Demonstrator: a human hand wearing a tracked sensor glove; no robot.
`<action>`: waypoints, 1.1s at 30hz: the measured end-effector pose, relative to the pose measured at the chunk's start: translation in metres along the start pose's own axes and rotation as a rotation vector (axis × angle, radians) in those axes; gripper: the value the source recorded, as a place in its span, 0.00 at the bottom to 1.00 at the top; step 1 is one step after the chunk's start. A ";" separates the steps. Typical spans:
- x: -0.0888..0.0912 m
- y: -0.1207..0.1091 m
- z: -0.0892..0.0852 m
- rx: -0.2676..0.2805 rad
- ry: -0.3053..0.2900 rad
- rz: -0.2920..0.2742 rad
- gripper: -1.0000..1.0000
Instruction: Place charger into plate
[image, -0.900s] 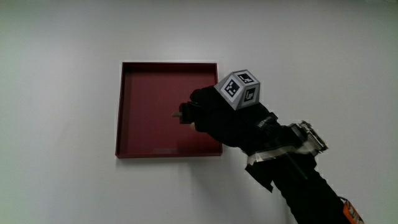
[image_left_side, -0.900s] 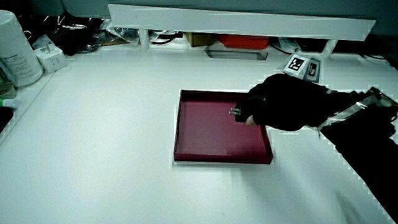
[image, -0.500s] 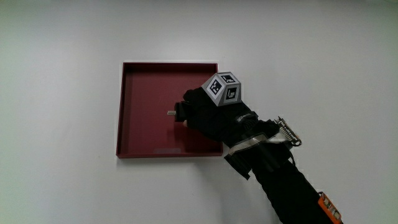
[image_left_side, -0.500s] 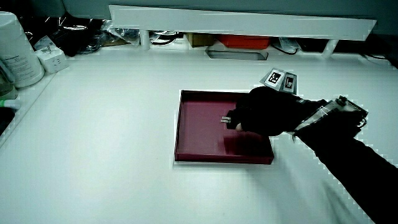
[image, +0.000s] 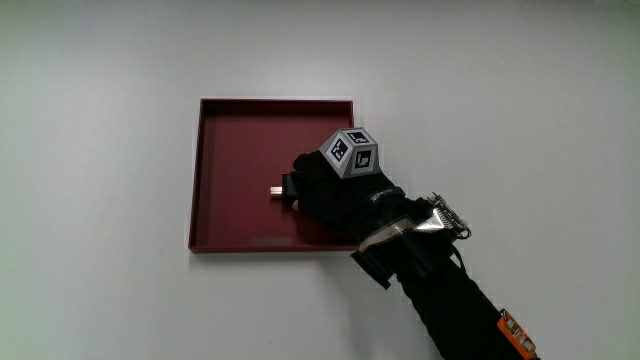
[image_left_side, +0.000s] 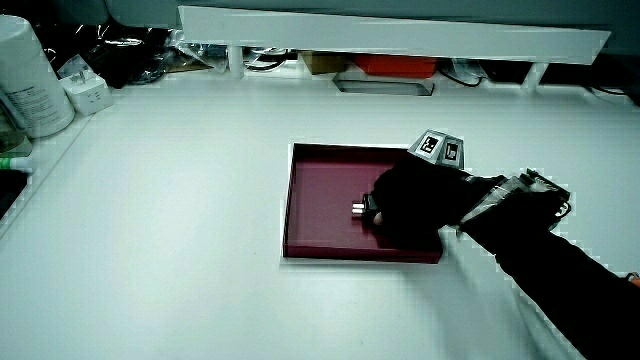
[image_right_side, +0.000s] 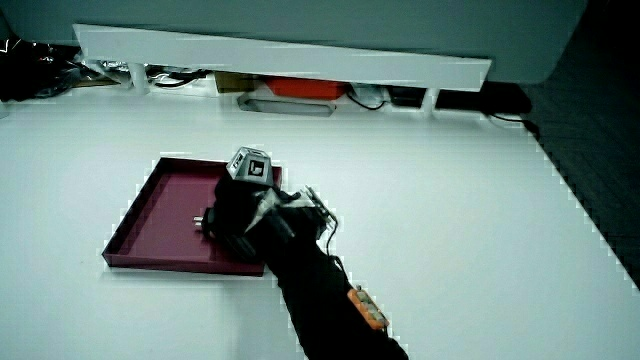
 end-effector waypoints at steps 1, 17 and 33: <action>0.002 0.001 -0.002 0.013 -0.014 -0.016 0.50; 0.012 -0.002 -0.003 -0.010 0.036 -0.004 0.26; 0.009 -0.066 0.052 -0.156 0.167 0.121 0.00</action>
